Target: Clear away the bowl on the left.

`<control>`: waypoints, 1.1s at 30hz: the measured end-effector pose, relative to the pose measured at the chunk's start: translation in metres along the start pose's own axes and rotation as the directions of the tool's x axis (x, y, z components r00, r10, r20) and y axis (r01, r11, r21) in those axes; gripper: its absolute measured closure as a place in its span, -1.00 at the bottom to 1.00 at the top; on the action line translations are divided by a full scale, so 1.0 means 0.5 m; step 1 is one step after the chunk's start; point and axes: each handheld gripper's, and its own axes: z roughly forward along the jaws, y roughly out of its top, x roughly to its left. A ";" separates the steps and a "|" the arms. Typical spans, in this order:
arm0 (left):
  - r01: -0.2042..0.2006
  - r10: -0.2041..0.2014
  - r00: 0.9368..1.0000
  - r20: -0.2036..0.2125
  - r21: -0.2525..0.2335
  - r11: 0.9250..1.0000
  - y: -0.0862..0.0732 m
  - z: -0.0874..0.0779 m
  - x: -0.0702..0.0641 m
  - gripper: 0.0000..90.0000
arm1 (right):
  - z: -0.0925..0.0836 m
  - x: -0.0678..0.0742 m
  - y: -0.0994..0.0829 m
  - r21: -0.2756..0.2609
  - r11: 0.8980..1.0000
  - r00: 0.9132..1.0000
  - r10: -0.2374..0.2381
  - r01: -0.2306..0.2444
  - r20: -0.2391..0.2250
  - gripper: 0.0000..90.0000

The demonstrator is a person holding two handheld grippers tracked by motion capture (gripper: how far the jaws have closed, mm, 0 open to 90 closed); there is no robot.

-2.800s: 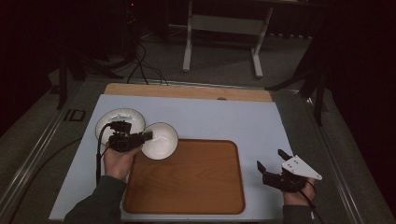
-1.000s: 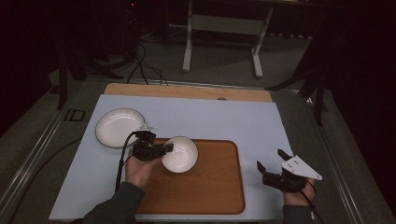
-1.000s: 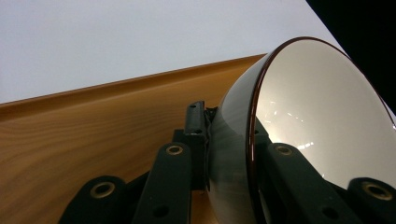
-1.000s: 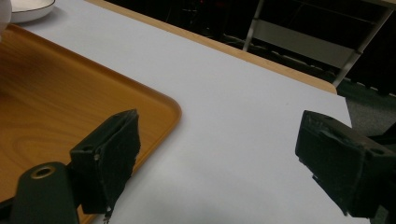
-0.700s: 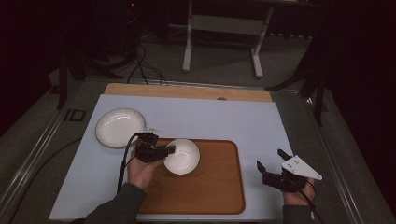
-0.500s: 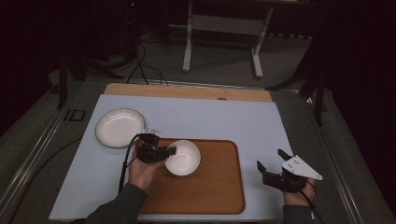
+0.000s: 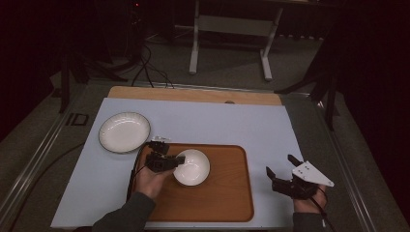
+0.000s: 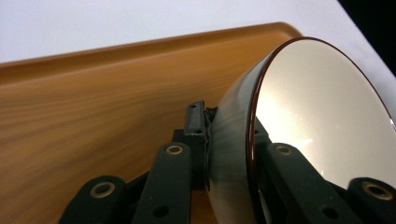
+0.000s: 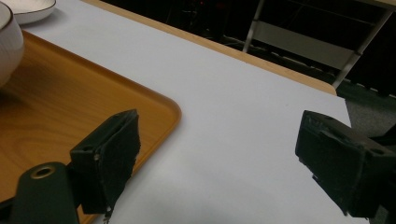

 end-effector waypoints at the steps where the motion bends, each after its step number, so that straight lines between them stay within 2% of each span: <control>1: 0.001 -0.001 1.000 -0.006 0.009 1.000 -0.003 0.006 0.001 0.76 | 0.000 0.000 0.000 0.000 1.000 1.000 0.000 0.000 0.000 -0.70; 16: 0.029 -0.029 1.000 -0.012 0.052 0.998 -0.021 0.025 0.015 0.74 | -0.002 0.000 0.001 -0.005 1.000 1.000 0.000 0.000 -0.003 -0.70; 19: 0.061 -0.061 0.998 0.000 0.053 0.997 -0.028 0.031 0.024 0.76 | -0.002 0.000 0.002 -0.006 1.000 1.000 0.001 -0.001 -0.003 -0.70; 22: 0.072 -0.072 0.997 0.004 0.055 0.996 -0.030 0.032 0.030 0.76 | -0.002 0.000 0.002 -0.006 1.000 1.000 0.000 0.000 -0.004 -0.70; 29: 0.054 -0.054 0.999 -0.008 0.057 0.997 -0.034 0.037 0.029 0.69 | -0.002 0.001 0.002 -0.006 1.000 1.000 -0.001 0.001 -0.005 -0.70; 33: 0.044 -0.043 0.999 -0.022 0.055 0.998 -0.036 0.032 0.029 0.57 | -0.002 0.000 0.002 -0.008 1.000 1.000 0.000 0.000 -0.004 -0.70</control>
